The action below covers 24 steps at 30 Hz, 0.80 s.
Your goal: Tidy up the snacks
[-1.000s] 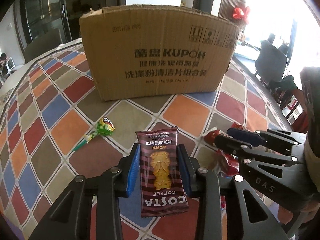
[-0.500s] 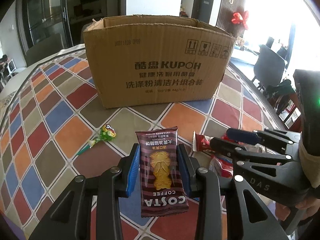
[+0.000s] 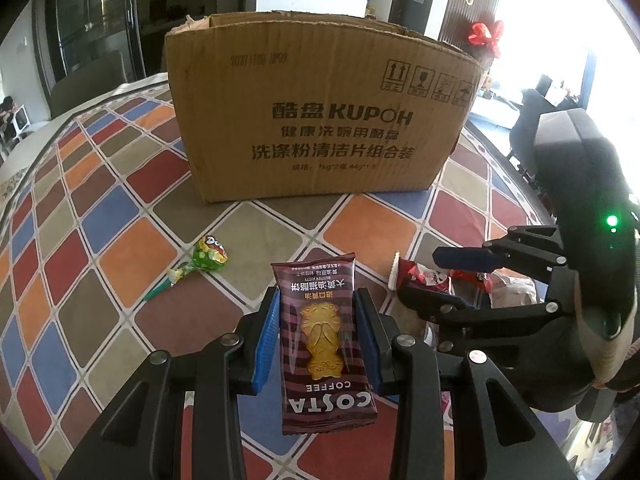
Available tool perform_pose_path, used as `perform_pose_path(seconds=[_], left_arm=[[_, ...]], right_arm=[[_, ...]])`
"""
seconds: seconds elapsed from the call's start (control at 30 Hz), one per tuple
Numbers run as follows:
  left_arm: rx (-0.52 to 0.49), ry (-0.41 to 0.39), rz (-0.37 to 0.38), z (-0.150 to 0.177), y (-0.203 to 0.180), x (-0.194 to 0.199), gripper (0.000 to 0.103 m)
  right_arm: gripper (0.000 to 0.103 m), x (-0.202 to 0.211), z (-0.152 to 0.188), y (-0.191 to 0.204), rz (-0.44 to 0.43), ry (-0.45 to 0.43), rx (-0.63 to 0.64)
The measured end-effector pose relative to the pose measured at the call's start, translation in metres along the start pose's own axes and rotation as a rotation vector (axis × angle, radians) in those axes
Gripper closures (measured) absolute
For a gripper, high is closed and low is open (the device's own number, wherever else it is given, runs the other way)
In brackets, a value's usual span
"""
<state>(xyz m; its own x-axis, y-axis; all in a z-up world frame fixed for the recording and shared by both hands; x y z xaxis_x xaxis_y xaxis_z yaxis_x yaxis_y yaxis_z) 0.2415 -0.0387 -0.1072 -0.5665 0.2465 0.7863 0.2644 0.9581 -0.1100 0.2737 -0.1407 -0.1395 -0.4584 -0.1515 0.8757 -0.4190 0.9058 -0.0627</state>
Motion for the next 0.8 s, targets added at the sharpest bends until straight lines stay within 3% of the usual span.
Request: perform_pose_path(seconds=[0.13,0.23,0.47,0.8], left_arm=[[0.006,0.003,-0.002,-0.001,0.002,-0.003,0.067],[0.008,0.004,-0.006,-0.002,0.002,-0.004,0.067],[0.004,-0.017,-0.005,-0.005,0.000,0.005,0.067],[-0.001,-0.110,-0.005,-0.028,-0.003,0.039,0.067]], right_arm=[[0.064,-0.008,-0.001,-0.002,-0.015,0.017,-0.022],[0.081,-0.009,0.000,-0.003,-0.017,0.011,-0.035],[0.081,0.007,0.001,-0.006,-0.020,-0.036,-0.081],[0.081,0.056,-0.011,-0.013,-0.020,-0.157,-0.136]])
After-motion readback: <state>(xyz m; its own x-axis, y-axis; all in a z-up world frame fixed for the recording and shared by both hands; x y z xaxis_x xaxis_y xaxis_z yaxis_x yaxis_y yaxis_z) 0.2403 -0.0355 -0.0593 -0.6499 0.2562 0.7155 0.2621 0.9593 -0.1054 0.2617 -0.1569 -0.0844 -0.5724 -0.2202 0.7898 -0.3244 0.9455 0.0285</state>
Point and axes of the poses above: each gripper's, at about its wrist camera, not at the fingertips, and x roughly against the way its jaws point, y to its left, z to its underside, the point moved 3 cm from there along -x, roughly the way its jaws point, and after that the axes turned 2 degrees about -y, right-handed, at the moved point
